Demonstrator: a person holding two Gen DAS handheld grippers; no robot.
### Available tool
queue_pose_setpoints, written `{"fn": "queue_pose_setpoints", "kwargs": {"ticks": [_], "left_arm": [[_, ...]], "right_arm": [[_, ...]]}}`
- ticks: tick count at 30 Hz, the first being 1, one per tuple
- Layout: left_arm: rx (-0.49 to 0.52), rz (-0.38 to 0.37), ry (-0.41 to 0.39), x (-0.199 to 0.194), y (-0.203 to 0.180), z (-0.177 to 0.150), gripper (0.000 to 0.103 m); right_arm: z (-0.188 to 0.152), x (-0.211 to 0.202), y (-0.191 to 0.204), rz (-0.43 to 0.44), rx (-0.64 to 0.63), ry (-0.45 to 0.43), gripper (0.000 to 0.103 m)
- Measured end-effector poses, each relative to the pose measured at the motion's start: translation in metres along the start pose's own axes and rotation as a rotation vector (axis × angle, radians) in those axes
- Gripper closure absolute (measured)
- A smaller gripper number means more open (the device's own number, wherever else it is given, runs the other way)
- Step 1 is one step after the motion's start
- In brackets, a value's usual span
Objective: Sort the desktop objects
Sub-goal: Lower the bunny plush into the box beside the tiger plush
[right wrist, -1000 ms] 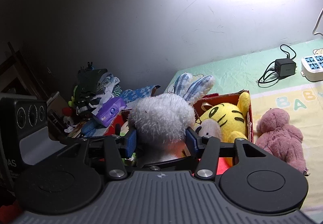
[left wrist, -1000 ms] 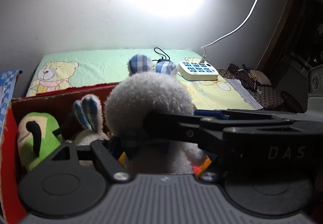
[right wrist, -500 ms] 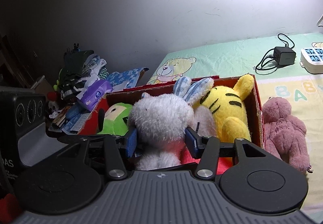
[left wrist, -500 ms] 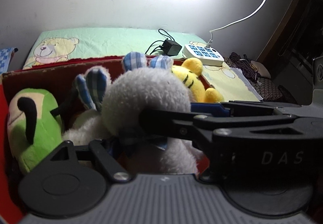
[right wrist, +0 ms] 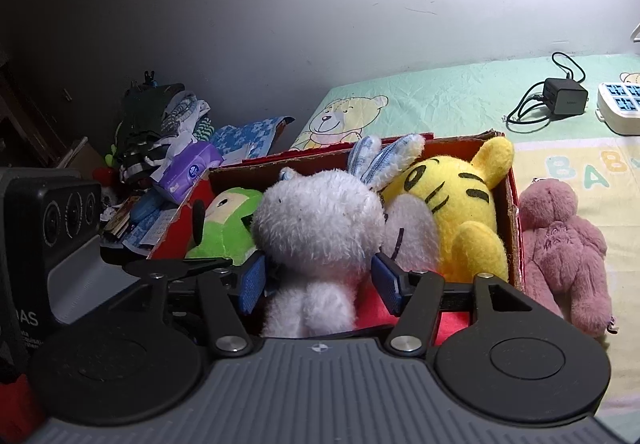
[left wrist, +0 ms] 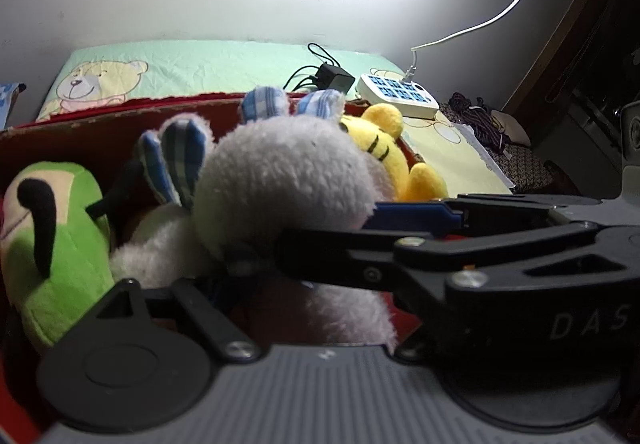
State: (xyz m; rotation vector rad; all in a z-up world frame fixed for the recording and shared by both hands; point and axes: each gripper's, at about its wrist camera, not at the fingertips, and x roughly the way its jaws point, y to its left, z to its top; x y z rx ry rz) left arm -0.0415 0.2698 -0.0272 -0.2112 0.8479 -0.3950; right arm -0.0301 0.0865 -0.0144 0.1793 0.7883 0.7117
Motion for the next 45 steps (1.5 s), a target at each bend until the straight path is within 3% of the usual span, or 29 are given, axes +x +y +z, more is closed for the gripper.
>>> {"fn": "queue_pose_setpoints", "kwargs": {"ticks": [7,9,11,16,27,36,45], "left_arm": [[-0.026,-0.008,-0.015,-0.017,0.002,-0.005,0.018],[-0.027,-0.006,-0.029,-0.023,0.001,-0.006,0.018],[-0.015,0.003,-0.047,-0.026,-0.001,-0.005,0.018],[-0.006,0.021,-0.023,-0.018,-0.005,-0.002,0.021],[0.010,0.032,0.025,-0.001,-0.013,-0.006,0.019],[0.025,0.067,0.059,0.011,-0.020,-0.002,0.014],[0.008,0.065,0.060,0.000,-0.017,0.000,0.012]], "right_arm": [[0.005,-0.015,-0.006,-0.017,0.036,-0.094,0.041],[0.009,-0.019,-0.009,0.000,0.065,-0.125,0.049],[0.014,-0.019,-0.011,0.014,0.089,-0.139,0.067],[0.020,-0.009,-0.008,0.023,0.093,-0.126,0.078],[0.012,0.008,-0.009,-0.062,-0.009,-0.043,0.079],[0.009,0.003,-0.019,-0.033,0.028,-0.049,0.079],[0.010,-0.008,-0.029,0.051,0.129,-0.078,0.072]]}}
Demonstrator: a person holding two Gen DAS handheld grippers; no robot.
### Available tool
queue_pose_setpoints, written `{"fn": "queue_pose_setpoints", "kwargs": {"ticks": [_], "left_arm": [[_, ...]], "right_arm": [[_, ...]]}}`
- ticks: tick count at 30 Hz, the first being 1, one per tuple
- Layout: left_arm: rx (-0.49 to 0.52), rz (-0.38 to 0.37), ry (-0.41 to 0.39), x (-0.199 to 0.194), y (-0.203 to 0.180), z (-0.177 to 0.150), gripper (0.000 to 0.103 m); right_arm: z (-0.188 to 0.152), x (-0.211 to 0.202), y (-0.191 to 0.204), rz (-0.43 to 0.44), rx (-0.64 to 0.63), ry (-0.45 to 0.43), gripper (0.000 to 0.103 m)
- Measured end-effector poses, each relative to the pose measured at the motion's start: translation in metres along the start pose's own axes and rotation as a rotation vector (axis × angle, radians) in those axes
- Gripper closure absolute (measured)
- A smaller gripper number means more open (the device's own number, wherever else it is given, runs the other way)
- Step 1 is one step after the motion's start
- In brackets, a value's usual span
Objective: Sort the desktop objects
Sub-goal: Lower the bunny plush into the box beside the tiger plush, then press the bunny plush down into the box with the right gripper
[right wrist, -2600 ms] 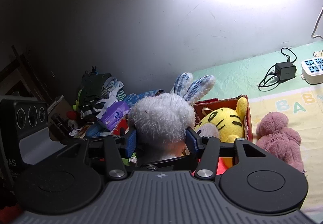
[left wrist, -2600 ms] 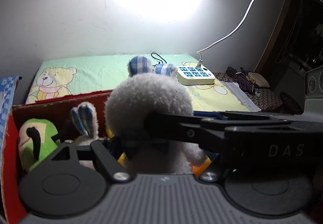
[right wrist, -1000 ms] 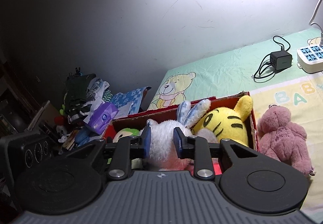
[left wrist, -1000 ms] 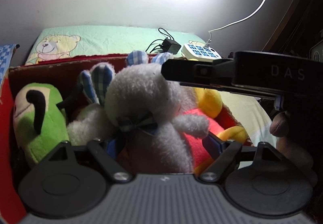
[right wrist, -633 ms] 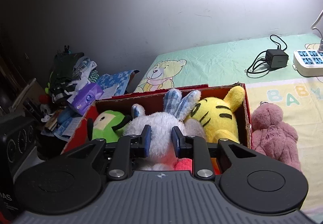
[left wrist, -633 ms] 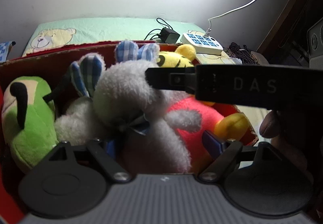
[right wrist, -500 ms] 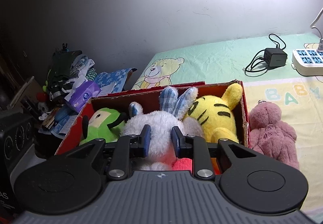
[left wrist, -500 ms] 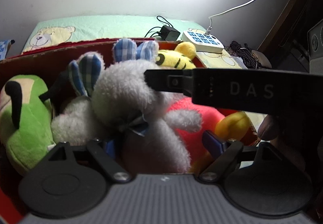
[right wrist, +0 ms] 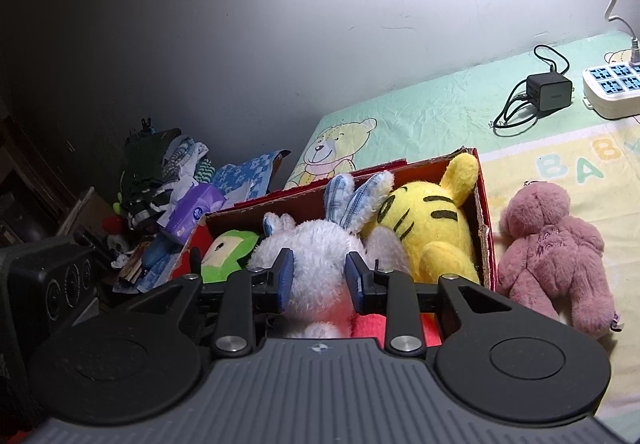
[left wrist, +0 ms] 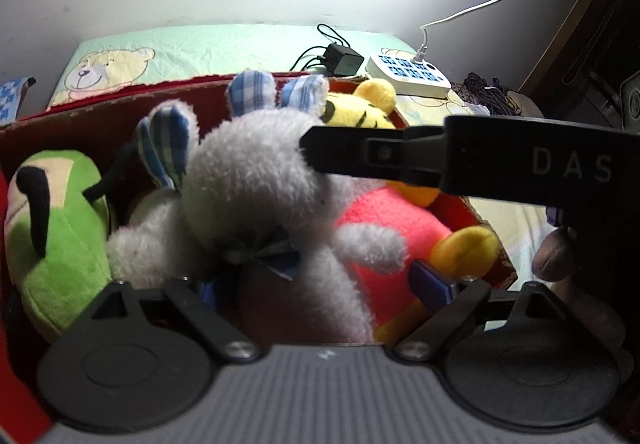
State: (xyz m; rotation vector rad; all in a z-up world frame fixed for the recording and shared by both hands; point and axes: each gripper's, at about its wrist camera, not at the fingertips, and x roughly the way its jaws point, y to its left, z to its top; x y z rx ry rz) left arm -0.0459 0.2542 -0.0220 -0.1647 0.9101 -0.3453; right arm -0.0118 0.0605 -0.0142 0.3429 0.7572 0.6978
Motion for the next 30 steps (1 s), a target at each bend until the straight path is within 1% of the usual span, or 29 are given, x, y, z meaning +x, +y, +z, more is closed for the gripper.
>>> {"fn": "queue_pose_setpoints", "kwargs": {"ticks": [5,9,15,17,22,30], "left_arm": [[-0.011,0.016,-0.002,-0.005,0.000,0.001,0.012],[-0.015,0.023,-0.014,-0.010,-0.001,0.001,0.012],[-0.026,0.038,-0.010,-0.015,-0.001,-0.001,0.011],[-0.030,0.046,-0.013,-0.016,-0.002,-0.002,0.008],[-0.038,0.065,-0.019,-0.021,-0.003,-0.005,0.007],[-0.033,0.094,-0.029,-0.028,-0.009,-0.009,0.005]], "right_arm": [[0.000,-0.005,0.006,0.003,-0.017,-0.018,0.072],[-0.001,-0.006,0.007,0.002,-0.021,-0.018,0.072],[-0.002,-0.008,0.005,-0.016,-0.015,-0.017,0.072],[-0.005,-0.010,0.004,-0.018,-0.008,-0.018,0.072],[-0.010,-0.014,0.005,-0.022,-0.006,-0.016,0.072],[-0.015,-0.027,0.007,-0.022,-0.009,-0.042,0.072]]}}
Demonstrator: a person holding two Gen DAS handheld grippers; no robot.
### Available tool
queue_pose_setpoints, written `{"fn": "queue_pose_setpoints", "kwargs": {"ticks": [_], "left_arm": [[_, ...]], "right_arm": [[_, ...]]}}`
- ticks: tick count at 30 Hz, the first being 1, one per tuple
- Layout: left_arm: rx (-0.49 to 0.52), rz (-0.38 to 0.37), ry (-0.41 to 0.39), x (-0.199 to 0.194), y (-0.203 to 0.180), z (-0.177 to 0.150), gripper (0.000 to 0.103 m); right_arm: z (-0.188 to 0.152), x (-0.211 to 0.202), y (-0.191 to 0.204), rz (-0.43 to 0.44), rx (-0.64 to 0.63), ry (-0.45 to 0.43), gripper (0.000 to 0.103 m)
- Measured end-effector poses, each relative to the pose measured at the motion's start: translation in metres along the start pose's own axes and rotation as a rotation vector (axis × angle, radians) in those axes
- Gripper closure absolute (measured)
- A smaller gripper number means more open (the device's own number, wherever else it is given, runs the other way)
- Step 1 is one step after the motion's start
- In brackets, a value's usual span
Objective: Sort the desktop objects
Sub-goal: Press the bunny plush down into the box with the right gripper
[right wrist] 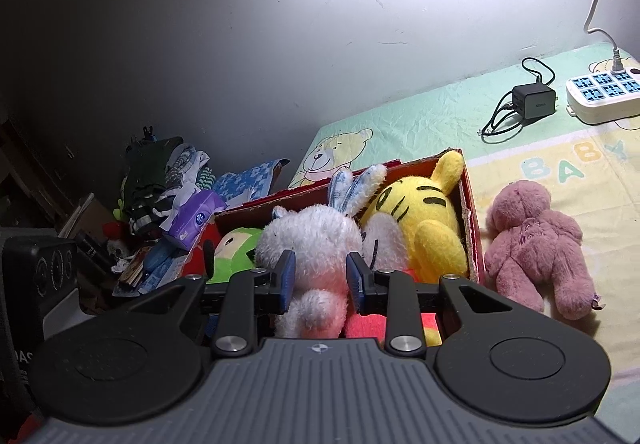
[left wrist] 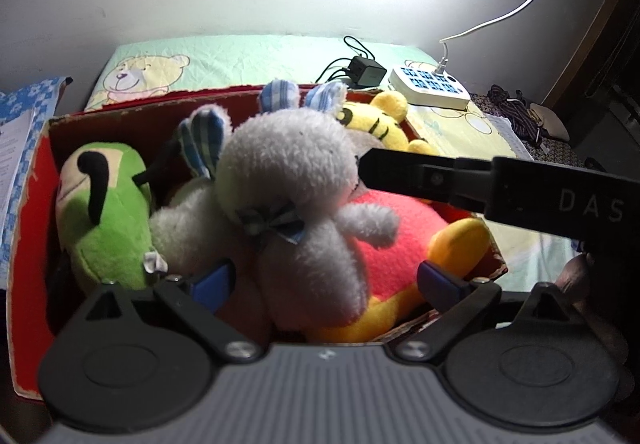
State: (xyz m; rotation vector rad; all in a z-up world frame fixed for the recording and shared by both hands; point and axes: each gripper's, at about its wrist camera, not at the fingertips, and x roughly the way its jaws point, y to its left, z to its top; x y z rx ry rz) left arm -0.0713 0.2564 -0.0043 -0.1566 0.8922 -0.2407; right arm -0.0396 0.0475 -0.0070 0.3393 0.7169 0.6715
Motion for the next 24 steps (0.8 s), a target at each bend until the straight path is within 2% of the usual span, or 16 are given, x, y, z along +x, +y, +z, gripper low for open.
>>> {"fn": "queue_pose_setpoints", "kwargs": {"ticks": [24], "left_arm": [[-0.041,0.075,-0.017,-0.016,-0.013,-0.016,0.004]], "right_arm": [[-0.018,-0.029,0.000,-0.005,0.022,-0.029,0.072]]}}
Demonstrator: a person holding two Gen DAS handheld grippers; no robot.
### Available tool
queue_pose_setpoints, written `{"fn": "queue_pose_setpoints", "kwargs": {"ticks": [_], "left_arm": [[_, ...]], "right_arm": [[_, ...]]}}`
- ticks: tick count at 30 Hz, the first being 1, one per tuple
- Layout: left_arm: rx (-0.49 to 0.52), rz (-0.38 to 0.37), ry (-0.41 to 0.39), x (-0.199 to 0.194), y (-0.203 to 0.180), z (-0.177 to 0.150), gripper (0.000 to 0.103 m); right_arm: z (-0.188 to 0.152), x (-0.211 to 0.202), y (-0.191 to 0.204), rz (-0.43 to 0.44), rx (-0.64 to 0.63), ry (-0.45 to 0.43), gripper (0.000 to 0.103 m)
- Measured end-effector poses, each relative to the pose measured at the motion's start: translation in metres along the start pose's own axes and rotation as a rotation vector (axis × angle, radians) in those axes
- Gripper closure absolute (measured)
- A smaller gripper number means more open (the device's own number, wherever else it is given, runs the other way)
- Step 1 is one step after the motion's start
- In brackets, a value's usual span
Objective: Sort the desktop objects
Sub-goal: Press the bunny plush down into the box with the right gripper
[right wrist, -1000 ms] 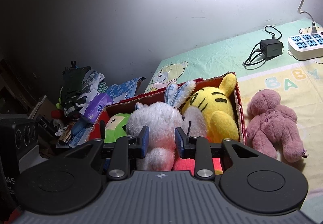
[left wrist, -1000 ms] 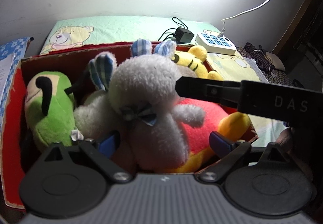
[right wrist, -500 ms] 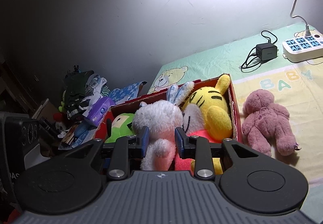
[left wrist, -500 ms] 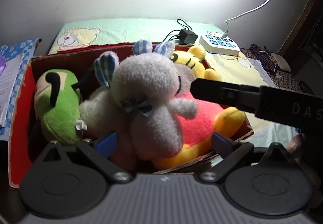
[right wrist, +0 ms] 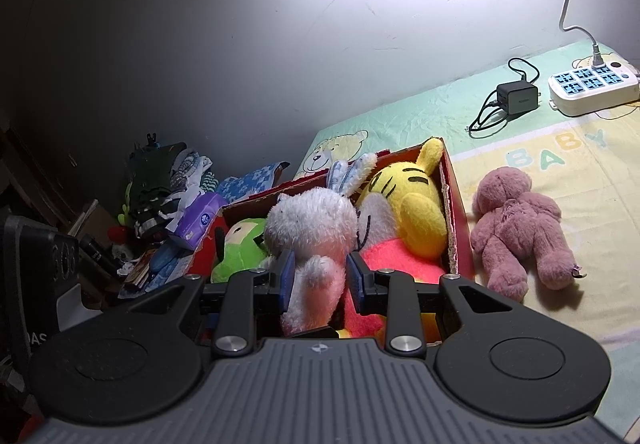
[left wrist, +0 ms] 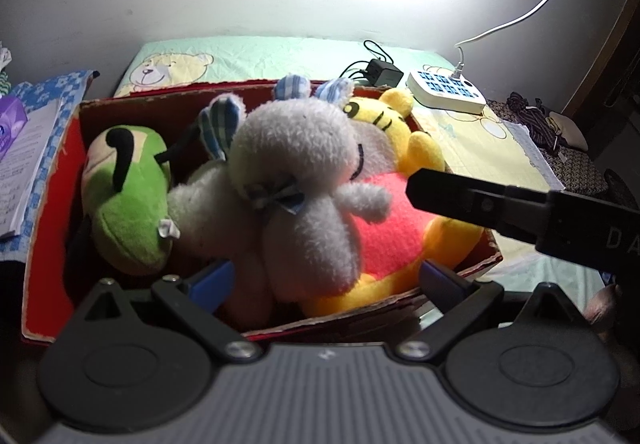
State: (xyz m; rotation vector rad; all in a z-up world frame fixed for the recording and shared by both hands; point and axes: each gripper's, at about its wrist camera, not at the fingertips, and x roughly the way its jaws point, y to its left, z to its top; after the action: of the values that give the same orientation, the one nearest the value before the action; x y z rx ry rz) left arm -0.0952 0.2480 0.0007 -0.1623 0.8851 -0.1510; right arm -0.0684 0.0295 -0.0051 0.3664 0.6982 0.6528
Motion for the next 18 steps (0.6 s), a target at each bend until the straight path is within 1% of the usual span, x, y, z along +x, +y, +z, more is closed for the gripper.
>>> {"fn": "queue_pose_setpoints", "kwargs": {"ticks": [10,18], "left_arm": [[-0.002,0.015,-0.008,-0.0041,-0.0018,-0.0053,0.003],[-0.023,0.007,-0.001,-0.0048,0.0013,-0.0076,0.002]], "right_arm": [[-0.0055,-0.0038,0.0005,-0.003,0.007,0.001,0.071],[-0.0085,-0.0034,0.0014,-0.004,0.009,0.003,0.071]]}}
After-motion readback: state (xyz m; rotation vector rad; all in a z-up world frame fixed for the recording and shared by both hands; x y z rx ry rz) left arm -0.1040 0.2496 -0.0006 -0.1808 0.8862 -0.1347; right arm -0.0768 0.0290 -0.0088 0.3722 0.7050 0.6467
